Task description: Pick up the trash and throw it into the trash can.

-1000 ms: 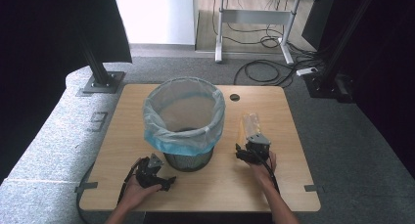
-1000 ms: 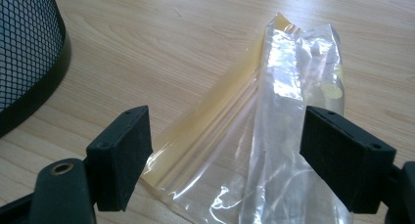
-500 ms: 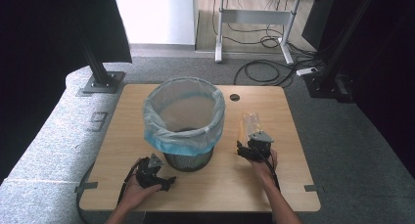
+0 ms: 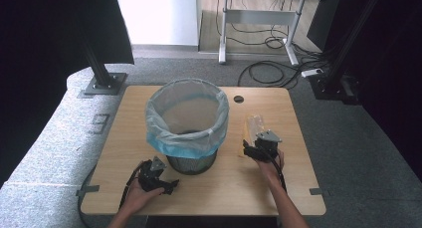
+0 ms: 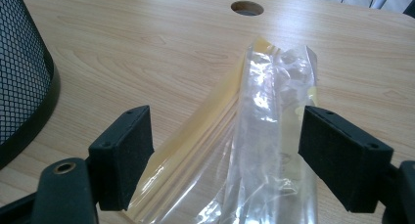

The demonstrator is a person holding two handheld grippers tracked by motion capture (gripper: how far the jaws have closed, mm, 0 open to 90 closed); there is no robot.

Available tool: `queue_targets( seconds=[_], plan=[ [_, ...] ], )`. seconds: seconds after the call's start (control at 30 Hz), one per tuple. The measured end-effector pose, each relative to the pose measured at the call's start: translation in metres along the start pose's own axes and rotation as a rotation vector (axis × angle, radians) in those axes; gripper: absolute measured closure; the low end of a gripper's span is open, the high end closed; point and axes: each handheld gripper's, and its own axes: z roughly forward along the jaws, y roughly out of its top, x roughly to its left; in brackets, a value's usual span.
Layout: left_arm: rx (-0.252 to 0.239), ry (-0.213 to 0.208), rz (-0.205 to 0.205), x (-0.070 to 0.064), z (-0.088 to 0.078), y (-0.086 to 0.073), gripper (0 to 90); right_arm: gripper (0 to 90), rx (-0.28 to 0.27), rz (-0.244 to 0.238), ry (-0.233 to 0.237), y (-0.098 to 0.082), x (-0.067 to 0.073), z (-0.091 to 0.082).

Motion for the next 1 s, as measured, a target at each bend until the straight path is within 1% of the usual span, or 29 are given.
queue_targets(
  seconds=[0.2,0.33,0.6,1.0],
  plan=[
    [0.000,0.001,-0.001,0.000,0.000,0.000,0.1,19.9,0.004,0.004,0.002,0.001,-0.002,0.001],
    [-0.001,0.002,-0.003,0.000,0.000,0.000,0.1,20.6,-0.007,0.001,0.002,0.004,-0.004,0.002],
    [-0.001,0.003,-0.004,0.000,0.000,0.000,0.2,20.6,-0.010,0.005,-0.008,0.008,-0.007,0.003],
    [-0.002,0.005,-0.006,-0.001,0.000,0.000,0.3,20.8,-0.012,0.007,-0.012,0.012,-0.007,0.008]
  ],
)
